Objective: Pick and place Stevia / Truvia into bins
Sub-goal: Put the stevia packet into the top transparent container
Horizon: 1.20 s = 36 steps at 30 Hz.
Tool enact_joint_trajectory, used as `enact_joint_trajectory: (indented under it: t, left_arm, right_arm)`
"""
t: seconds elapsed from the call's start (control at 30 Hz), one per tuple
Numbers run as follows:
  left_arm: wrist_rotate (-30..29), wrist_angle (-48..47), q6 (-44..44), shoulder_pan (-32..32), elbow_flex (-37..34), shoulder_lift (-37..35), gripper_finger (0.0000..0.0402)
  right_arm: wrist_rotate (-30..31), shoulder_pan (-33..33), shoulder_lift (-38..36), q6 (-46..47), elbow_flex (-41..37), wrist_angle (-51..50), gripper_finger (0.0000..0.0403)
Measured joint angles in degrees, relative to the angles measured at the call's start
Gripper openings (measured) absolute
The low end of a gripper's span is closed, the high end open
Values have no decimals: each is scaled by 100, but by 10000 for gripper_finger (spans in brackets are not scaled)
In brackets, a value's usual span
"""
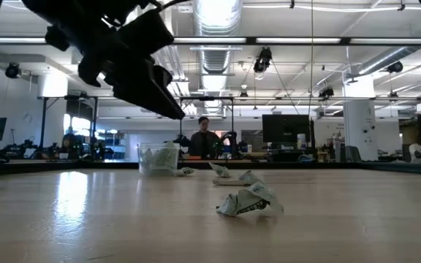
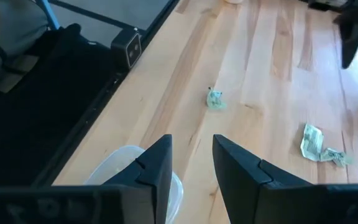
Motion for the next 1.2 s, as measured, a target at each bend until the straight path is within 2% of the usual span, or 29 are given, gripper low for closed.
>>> enact_joint_trajectory:
  t: [0.23,0.33,0.77,1.2]
  left_arm:
    - [32,1142,266,-58,3,778,114]
    - [22,1347,442,-56,119,1154,114]
    - [30,1314,638,-34,973,2336,114]
    - [147,1204,560,-19,1084,2573,114]
  right_arm:
    - [6,0,0,-2,-22,4,101]
    - [7,0,0,-2,-22,0,97]
    - [10,0,0,-2,-54,-2,87]
    - [10,-4,2,0,-81,8,76]
